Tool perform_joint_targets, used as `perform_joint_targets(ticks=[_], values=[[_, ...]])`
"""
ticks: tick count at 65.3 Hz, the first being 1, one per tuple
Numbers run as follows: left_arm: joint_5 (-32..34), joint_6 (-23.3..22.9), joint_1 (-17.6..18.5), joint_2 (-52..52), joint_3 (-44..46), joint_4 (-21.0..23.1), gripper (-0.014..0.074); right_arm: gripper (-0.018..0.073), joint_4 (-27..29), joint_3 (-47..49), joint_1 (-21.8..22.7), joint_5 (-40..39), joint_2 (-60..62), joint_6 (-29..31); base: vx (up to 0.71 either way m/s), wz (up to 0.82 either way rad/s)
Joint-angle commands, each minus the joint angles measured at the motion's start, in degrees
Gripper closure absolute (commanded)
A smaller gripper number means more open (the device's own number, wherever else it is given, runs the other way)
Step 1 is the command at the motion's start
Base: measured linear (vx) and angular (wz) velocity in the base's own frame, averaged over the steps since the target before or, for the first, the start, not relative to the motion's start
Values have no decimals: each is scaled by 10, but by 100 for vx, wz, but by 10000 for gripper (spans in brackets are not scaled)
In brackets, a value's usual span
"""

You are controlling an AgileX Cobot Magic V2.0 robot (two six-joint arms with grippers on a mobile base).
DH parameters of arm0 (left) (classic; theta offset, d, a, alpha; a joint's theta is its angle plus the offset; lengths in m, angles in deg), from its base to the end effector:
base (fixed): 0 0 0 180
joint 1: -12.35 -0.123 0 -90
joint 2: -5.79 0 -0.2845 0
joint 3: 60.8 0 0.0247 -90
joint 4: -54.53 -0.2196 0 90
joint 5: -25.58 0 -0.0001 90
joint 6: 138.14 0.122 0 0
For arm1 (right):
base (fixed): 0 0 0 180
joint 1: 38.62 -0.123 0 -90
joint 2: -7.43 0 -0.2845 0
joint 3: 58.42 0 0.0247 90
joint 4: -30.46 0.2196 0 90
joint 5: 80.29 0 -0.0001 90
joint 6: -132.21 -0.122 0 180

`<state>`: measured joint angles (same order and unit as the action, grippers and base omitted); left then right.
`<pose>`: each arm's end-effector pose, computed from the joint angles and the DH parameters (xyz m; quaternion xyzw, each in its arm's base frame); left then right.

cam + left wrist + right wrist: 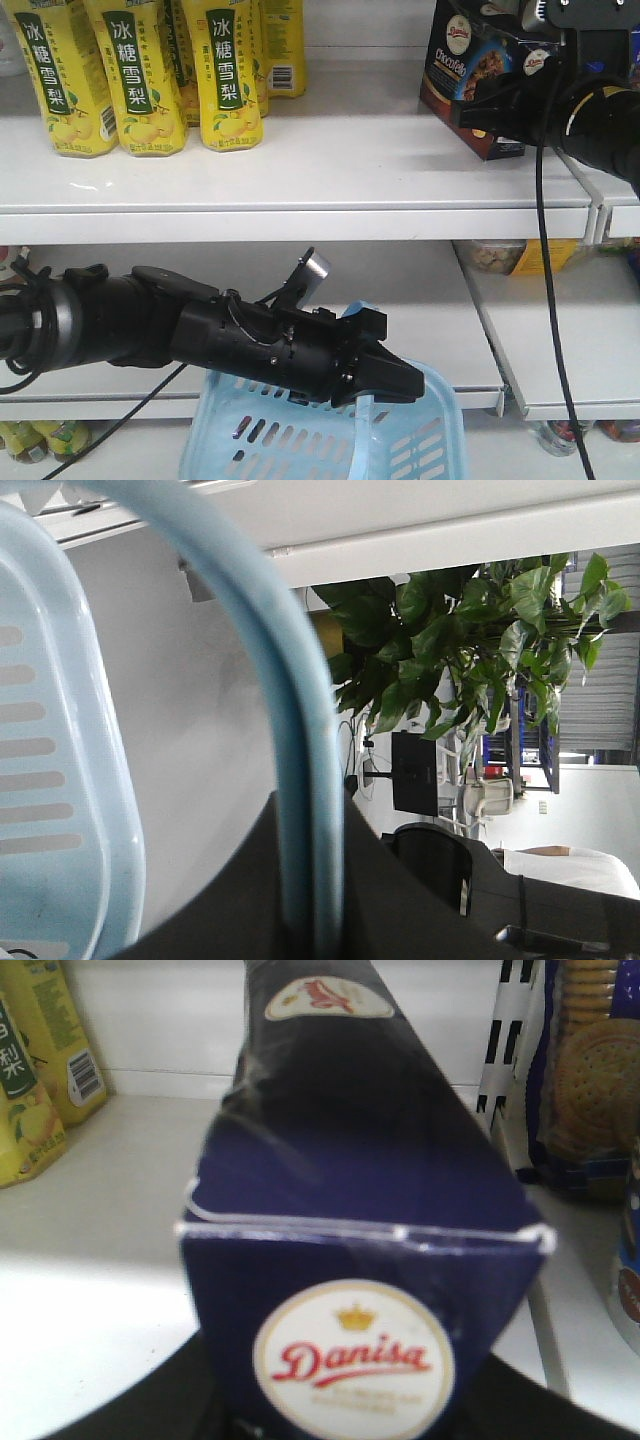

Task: Left arm holds basket, right arm returns cookies
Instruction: 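Place the cookie box on the upper shelf and open the right gripper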

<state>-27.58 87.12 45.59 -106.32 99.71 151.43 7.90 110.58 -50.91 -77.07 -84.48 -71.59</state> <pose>0.2397 -0.2730 0.2195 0.0529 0.8126 -0.5795 0.0333 0.3390 0.0711 0.3489 -0.0701 0.7949 0.0626 0.5994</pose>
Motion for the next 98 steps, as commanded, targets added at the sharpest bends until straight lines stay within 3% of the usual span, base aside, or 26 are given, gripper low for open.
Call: perform_joint_targets(ticks=[1, 28, 66, 98], values=[[-8, 30, -2, 30, 18, 48, 603, 274, -3, 17, 3, -8, 12, 4, 0, 0], [-8, 30, -2, 30, 18, 48, 603, 2, -3, 16, 2, -1, 14, 4, 0, 0], [-8, 30, -2, 30, 18, 48, 603, -6, -3, 12, 2, 62, 70, 4, 0, 0], [-8, 30, -2, 30, 18, 48, 603, -6, -3, -94, 2, 5, 180, 4, 0, 0]])
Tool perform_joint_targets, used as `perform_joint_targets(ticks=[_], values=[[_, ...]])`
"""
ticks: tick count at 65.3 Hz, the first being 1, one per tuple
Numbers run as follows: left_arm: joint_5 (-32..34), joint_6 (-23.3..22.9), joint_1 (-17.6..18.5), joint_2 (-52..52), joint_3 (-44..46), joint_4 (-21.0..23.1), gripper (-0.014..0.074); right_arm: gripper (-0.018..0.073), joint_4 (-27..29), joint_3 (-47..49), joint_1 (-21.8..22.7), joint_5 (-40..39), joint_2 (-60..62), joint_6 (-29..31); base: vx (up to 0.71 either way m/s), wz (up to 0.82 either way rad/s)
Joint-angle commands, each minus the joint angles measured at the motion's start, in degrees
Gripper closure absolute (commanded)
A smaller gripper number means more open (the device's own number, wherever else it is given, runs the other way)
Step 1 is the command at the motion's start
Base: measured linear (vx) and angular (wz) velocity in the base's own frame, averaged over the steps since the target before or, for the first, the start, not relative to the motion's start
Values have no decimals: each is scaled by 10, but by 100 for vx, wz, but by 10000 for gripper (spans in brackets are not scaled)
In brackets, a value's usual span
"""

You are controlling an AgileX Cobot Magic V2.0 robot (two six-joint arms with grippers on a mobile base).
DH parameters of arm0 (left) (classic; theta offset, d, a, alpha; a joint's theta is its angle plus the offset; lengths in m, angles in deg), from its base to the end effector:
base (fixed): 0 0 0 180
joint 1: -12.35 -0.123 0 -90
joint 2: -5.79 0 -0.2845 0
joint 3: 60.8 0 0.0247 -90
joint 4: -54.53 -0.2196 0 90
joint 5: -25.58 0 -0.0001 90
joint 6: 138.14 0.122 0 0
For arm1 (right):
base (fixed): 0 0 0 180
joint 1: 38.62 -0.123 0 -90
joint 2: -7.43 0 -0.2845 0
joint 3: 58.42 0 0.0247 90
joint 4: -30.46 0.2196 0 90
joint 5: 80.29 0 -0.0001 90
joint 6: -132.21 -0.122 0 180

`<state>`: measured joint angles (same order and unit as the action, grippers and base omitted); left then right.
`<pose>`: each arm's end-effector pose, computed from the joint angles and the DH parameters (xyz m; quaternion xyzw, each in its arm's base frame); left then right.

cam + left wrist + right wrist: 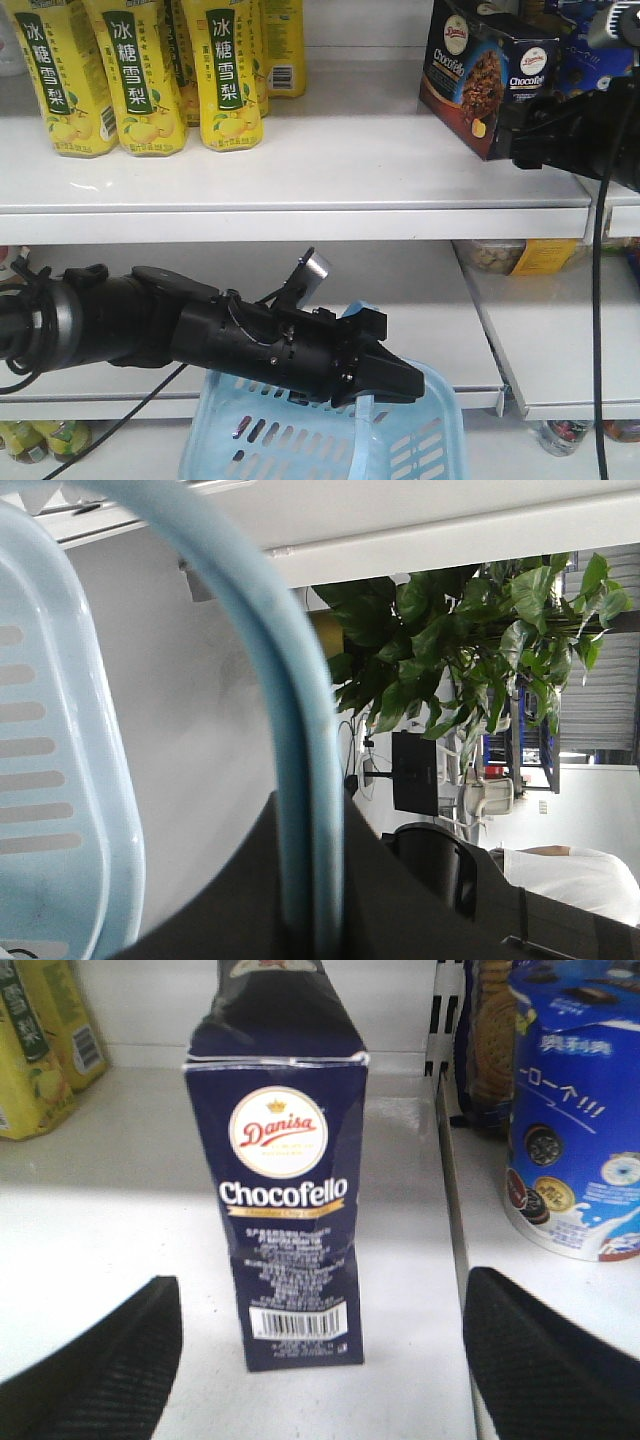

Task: Left arm holds basket, right arm returns cookies
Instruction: 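Place the cookie box on the upper shelf and open the right gripper, then withdraw the right gripper from the shelf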

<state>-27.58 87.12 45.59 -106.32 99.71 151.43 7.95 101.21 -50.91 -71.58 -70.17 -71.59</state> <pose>0.2397 -0.2730 0.2195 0.0529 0.8126 -0.5795 0.0333 0.2720 0.0520 0.3612 -0.0575 0.7965 0.0493 0.5998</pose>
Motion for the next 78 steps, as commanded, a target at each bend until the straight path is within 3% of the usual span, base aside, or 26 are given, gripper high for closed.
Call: perform_joint_targets(ticks=[1, 30, 56, 78], values=[[-8, 30, -2, 30, 18, 48, 603, -6, -4, -5, 2, -50, 44, 4, 0, 0], [-8, 30, -2, 30, 18, 48, 603, 32, -4, -126, 2, -51, 237, 5, 0, 0], [-8, 30, -2, 30, 18, 48, 603, 69, -4, -268, 2, -46, 494, 9, 0, 0], [-8, 30, -2, 30, 18, 48, 603, 69, -5, -343, 2, 80, 641, 9, 0, 0]])
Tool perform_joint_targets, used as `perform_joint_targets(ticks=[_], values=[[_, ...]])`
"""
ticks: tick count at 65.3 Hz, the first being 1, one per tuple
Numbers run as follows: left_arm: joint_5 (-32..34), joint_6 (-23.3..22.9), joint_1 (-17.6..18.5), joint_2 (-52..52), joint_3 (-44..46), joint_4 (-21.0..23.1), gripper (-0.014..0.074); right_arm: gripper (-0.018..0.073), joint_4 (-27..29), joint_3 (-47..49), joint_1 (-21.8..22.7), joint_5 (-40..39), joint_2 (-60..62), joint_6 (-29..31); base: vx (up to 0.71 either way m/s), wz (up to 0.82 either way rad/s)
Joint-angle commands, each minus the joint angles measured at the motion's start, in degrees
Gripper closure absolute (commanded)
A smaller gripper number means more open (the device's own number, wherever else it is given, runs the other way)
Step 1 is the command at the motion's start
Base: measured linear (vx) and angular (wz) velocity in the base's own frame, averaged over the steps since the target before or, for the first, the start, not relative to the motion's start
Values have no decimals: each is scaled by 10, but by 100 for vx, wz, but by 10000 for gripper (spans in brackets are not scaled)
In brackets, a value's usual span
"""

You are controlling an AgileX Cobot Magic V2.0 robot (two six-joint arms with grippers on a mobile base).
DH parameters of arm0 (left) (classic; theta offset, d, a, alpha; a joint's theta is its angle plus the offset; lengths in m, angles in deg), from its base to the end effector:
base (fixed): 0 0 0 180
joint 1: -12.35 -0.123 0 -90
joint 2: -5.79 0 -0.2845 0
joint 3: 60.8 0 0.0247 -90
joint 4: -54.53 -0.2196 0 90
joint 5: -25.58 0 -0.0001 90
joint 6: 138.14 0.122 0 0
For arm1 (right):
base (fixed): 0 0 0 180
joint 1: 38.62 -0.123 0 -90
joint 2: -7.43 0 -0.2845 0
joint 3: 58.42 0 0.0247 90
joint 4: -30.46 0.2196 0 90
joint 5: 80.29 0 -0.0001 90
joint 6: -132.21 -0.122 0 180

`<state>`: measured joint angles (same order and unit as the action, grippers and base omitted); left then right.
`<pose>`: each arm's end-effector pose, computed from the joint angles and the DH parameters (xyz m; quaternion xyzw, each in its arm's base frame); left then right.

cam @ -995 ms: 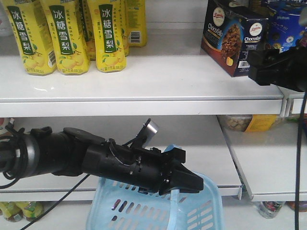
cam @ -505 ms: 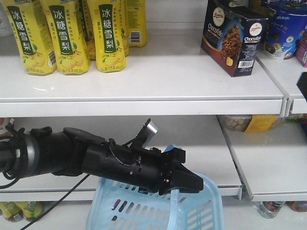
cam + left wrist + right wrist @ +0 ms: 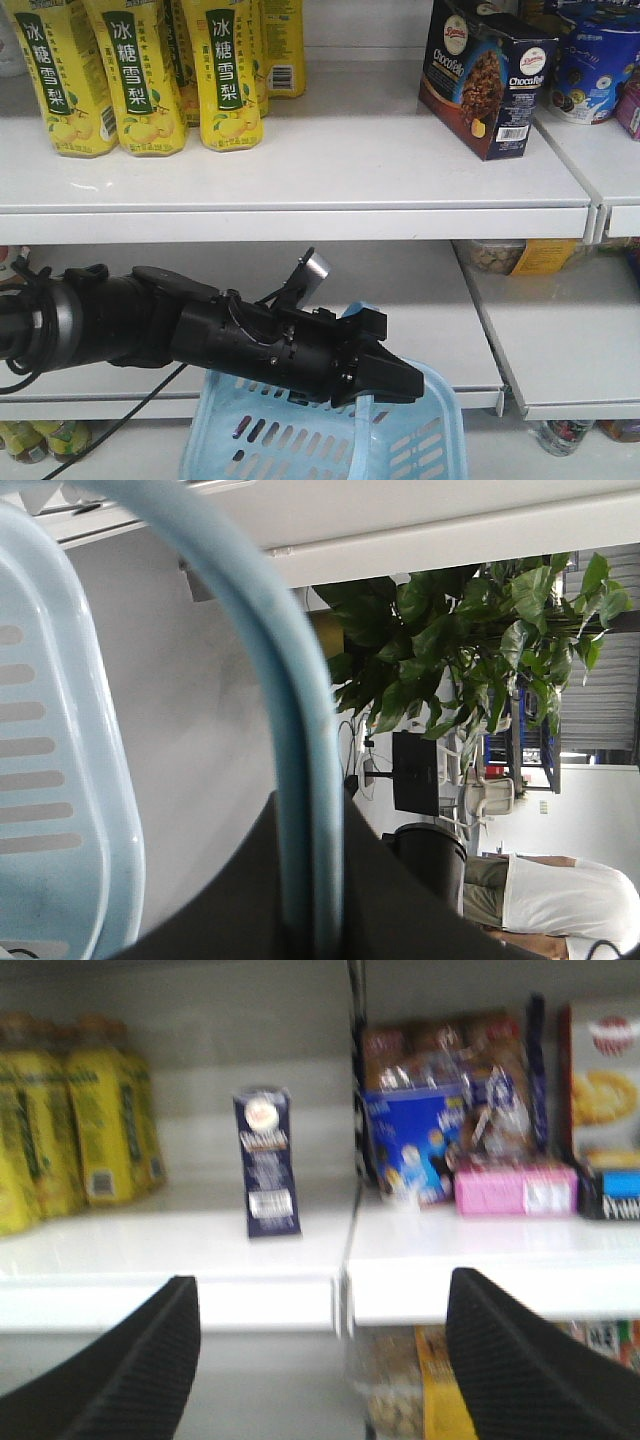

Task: Left arm holds basket, right arm returns cookies
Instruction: 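Withdraw the right gripper from the shelf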

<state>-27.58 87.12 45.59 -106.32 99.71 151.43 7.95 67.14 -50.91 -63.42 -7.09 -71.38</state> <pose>0.2397 -0.2730 0.2195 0.0529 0.8126 -0.5795 0.0333 0.0433 -0.0045 0.3075 -0.0195 0.6730 0.0544 0.7374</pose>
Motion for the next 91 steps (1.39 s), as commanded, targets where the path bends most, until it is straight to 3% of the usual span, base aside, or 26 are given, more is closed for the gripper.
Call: perform_joint_targets(ticks=[1, 39, 51, 68, 91], values=[[-8, 30, -2, 30, 18, 48, 603, 69, -5, -5, 2, -1, 14, 7, 0, 0], [-8, 30, -2, 30, 18, 48, 603, 85, -5, -86, 2, -7, 20, 7, 0, 0], [-8, 30, -2, 30, 18, 48, 603, 225, -5, -86, 2, -8, 20, 7, 0, 0], [-8, 30, -2, 30, 18, 48, 603, 574, -5, -86, 2, -10, 20, 7, 0, 0], [-8, 30, -2, 30, 18, 48, 603, 567, -5, -86, 2, -9, 20, 6, 0, 0]])
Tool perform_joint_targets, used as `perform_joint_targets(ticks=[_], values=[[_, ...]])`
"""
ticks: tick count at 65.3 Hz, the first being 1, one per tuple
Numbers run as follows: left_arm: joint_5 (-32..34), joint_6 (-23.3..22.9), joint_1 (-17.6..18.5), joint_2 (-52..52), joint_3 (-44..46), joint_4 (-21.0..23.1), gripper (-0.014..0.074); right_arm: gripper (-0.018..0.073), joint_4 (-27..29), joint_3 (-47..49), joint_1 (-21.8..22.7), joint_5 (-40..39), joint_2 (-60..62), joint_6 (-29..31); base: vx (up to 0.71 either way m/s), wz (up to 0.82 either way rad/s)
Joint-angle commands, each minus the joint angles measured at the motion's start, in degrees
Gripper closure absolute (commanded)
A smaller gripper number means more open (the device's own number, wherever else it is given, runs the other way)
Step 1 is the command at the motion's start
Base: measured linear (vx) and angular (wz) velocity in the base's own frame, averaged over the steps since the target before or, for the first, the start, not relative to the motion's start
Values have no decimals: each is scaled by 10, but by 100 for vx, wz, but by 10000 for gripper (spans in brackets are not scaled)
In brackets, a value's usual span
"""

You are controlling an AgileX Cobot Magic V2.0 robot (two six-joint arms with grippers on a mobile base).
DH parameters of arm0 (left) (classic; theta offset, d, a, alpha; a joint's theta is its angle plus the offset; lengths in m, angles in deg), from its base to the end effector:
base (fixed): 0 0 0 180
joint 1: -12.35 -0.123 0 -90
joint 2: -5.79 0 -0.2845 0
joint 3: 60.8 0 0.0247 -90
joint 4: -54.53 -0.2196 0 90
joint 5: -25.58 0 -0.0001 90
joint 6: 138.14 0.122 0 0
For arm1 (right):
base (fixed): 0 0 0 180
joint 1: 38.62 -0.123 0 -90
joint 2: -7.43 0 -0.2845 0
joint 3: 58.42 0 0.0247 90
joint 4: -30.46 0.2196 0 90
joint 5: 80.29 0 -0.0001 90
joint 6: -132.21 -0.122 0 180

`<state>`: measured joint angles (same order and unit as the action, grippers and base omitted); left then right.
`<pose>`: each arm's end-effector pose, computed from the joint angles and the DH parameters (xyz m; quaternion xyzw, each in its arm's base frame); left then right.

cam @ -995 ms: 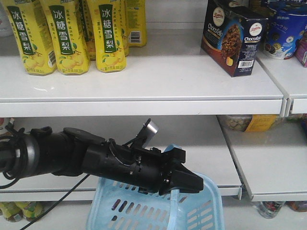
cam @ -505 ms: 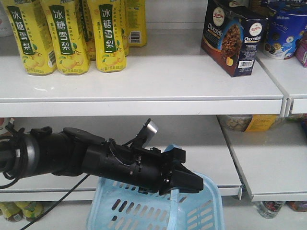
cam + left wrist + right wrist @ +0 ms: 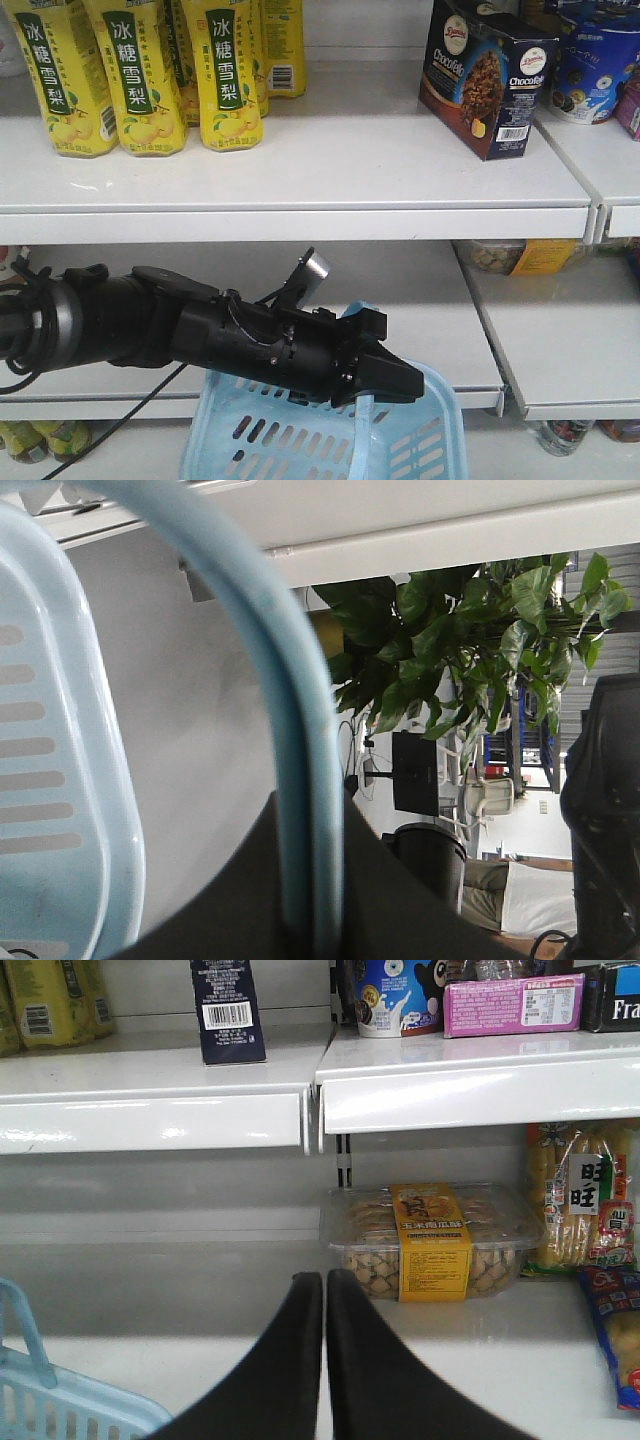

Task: Left arm holds basket, right arm returns cookies
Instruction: 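Withdraw the right gripper from the shelf, then swing the basket in the left gripper away from the shelf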

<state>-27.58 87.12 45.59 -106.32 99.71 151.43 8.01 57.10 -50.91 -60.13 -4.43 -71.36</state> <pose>0.2397 -0.2730 0.2195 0.0529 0.8126 -0.5795 0.0333 0.0519 -0.0052 0.2465 -0.0193 0.7373 0.0377 0.6743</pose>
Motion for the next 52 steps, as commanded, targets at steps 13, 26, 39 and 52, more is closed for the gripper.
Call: perform_joint_targets(ticks=[13, 26, 39, 52], values=[[-8, 30, -2, 30, 18, 48, 603, 567, -6, 14, 2, -42, -7, 6, 0, 0], [-8, 30, -2, 30, 18, 48, 603, 567, -6, 14, 2, -42, -7, 6, 0, 0], [13, 30, 5, 32, 18, 46, 603, 567, -6, 14, 2, -38, -7, 6, 0, 0], [28, 29, 4, 82, 18, -56, 603, 567, -6, 14, 2, -38, -7, 6, 0, 0]])
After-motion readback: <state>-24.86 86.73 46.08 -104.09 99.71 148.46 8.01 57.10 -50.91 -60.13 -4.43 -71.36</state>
